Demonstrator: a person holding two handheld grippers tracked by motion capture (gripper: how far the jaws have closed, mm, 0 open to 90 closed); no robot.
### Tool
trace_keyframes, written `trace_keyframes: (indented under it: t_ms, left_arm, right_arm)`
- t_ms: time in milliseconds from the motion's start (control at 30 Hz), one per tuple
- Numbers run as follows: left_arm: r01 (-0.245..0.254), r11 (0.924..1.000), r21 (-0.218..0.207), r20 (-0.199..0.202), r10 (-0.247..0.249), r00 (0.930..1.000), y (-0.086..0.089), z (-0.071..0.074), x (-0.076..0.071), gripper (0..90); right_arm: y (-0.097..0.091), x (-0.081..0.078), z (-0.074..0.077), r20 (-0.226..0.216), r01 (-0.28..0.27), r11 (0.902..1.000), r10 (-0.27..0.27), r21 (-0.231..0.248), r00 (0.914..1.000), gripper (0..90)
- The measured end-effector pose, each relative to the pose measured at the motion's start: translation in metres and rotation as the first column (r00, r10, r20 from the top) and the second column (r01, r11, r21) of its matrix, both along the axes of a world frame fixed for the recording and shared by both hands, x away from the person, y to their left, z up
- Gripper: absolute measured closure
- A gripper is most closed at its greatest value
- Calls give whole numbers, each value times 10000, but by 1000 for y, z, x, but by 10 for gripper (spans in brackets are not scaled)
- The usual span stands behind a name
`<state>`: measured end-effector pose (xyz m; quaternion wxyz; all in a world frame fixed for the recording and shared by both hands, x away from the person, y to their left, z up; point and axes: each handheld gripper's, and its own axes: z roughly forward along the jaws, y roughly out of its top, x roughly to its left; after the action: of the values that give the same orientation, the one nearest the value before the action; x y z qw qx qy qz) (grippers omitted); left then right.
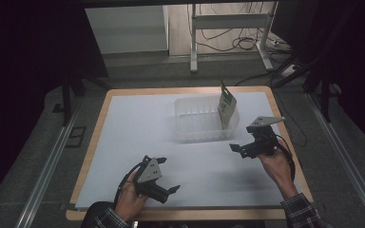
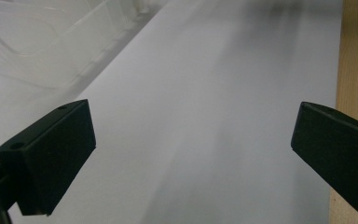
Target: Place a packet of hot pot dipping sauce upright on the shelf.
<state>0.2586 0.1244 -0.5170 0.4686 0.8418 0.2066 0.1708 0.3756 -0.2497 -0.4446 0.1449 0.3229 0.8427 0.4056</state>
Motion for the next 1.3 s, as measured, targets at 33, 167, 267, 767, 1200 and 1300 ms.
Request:
trace_keyframes:
  t_ms: [33, 167, 267, 767, 1200, 1300]
  left_arm:
    - [-4, 10000, 8, 1, 4, 10000, 0, 0, 0, 0]
    - [7, 10000, 34, -4, -7, 10000, 0, 0, 0, 0]
    - [9, 10000, 38, -10, -9, 10000, 0, 0, 0, 0]
    - [29, 9998, 188, -53, -28, 10000, -2, -1, 0, 0]
    - [23, 9992, 387, -117, -18, 9999, -3, -3, 0, 0]
    - [16, 9992, 398, -117, -11, 9999, -3, -3, 0, 0]
  right_arm:
    - [0, -1, -1, 30, 13, 10000, -14, 29, 10000, 0]
    - [-3, -6, -4, 128, 44, 10000, -44, 16, 9999, 0]
    - [-5, -9, -7, 129, 85, 10000, -85, 2, 9999, 0]
    - [-20, -27, -22, 203, 258, 9997, -257, -52, 9995, 0]
    - [-30, -42, -36, -145, 380, 9978, -388, -541, 9991, 0]
    - [-32, -46, -41, -404, 361, 9971, -389, -675, 9984, 0]
